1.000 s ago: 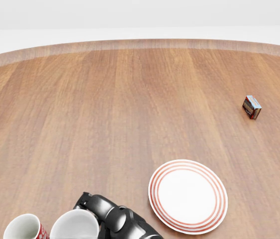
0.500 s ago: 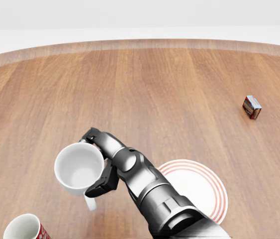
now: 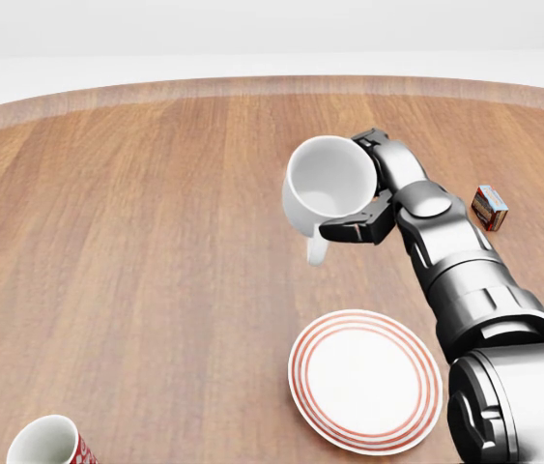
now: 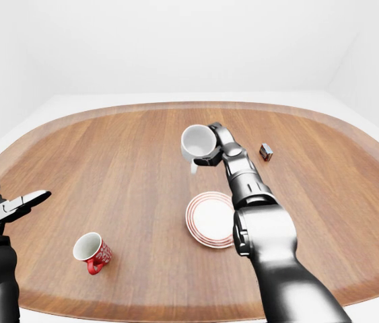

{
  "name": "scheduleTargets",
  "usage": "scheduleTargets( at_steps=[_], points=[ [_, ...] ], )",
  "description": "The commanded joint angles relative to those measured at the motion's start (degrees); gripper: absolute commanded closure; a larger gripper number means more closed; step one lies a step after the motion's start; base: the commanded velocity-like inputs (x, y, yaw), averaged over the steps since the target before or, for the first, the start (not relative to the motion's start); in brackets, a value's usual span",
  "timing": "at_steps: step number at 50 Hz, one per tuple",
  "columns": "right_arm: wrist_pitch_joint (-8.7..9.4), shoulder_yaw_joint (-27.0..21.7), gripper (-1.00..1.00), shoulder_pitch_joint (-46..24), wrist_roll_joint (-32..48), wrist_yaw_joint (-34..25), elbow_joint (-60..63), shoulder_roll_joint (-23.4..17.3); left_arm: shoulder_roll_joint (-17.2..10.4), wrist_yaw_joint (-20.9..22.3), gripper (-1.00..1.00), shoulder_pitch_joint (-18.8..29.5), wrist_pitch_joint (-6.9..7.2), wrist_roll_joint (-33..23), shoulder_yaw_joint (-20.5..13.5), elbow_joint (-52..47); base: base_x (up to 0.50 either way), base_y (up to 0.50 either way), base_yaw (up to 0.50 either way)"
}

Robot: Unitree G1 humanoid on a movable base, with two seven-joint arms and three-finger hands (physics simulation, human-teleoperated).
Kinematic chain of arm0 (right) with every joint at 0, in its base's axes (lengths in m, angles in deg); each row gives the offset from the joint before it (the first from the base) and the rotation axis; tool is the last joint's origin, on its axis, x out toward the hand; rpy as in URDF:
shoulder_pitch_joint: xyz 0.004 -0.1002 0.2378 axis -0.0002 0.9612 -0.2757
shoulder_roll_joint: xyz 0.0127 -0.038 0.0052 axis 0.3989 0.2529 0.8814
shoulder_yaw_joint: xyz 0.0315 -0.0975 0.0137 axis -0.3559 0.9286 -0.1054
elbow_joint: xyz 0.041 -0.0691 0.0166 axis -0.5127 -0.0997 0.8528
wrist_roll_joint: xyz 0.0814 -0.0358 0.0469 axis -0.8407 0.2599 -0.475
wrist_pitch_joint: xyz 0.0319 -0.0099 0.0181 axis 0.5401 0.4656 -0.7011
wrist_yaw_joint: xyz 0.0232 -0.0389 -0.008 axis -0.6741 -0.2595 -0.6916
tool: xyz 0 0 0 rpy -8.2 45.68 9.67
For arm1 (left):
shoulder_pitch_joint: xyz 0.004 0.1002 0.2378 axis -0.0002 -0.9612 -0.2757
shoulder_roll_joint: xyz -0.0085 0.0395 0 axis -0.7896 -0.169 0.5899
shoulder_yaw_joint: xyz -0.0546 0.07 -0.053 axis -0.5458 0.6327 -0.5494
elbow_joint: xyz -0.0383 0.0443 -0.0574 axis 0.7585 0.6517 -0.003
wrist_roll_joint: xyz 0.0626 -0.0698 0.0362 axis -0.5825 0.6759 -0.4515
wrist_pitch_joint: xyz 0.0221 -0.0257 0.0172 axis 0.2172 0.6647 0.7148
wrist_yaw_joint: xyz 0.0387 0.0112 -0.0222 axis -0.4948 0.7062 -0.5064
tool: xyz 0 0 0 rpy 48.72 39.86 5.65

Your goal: Put the white mug on the plate.

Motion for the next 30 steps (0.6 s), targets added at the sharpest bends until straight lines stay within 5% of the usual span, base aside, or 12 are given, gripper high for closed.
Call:
scheduleTargets(
  at_steps=[1, 30],
  points=[
    [0.0, -4.12, 1.0, 4.69, -6.09, 2.96, -1.06, -7.27, -0.04, -0.14, -1.0, 0.11, 0.0, -0.2, 0.22, -0.24, 0.0, 0.0, 0.0],
    [0.0, -6.27, 1.0, 19.01, -3.29, 1.61, -2.72, -6.82, 0.06, -0.14, -1.0, 0.24, 0.0, -0.72, 0.5, -0.29, 0.0, 0.0, 0.0]
  ],
)
